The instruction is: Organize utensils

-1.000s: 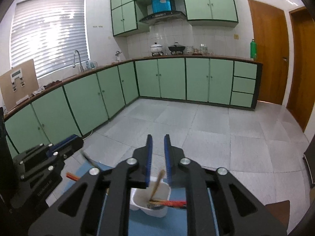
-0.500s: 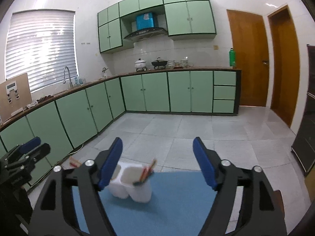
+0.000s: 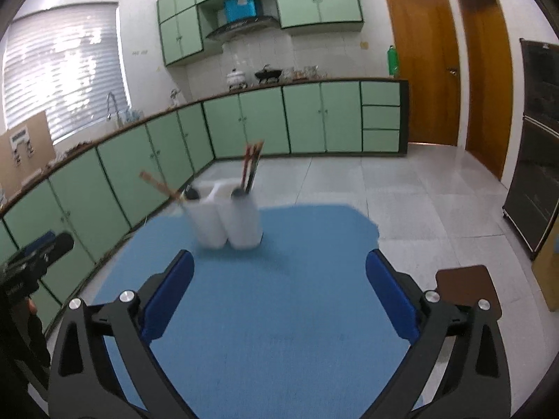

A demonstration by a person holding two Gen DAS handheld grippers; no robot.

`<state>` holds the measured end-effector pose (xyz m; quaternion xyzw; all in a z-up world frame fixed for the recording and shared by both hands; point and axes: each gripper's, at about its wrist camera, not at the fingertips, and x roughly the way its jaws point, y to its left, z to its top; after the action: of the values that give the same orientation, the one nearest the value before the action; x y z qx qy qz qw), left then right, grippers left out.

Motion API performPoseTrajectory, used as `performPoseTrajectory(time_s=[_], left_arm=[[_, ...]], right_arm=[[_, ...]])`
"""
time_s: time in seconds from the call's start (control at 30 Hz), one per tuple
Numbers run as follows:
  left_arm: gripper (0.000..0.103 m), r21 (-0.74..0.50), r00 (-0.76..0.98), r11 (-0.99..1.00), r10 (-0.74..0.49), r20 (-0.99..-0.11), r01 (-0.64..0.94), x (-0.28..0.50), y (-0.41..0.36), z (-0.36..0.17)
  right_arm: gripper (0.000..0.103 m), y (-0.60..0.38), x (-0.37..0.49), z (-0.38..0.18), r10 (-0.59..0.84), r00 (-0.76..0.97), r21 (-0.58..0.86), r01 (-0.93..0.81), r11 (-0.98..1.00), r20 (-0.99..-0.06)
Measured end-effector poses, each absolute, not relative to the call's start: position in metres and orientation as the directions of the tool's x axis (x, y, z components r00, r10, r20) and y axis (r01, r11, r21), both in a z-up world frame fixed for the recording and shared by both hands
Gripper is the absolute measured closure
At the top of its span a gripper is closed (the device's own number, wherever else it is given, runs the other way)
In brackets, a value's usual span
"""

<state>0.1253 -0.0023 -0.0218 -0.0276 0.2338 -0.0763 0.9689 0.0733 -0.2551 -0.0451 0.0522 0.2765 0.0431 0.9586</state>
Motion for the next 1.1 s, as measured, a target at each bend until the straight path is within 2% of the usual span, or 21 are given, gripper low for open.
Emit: performPoseTrajectory(time_s=[0.27,0.6,1.1], left_arm=[[0.006,-0.087,0.875,0.987,-0.162,-0.456,0.137,0.091,-0.004,-0.023],[0.006,-0.047,0.903,0.989,-0.147,-0.404,0.14,0.061,-0.012,0.001],[0.006,-0.03,0.925,0.989,-0.149,-0.35,0.148,0.035,-0.012,0.019]], right_arm=[[0.006,-0.215,0.035,-0.043,0.157,0.843,0.075,-0.138,0.988,-0.514],[0.006,-0.206,0.016,-0.003,0.213,0.863,0.086,-0.196,0.977,-0.459],[0.006,-0.203,0.0,0.021,0.24,0.879,0.095,-0.22,0.971,-0.412]])
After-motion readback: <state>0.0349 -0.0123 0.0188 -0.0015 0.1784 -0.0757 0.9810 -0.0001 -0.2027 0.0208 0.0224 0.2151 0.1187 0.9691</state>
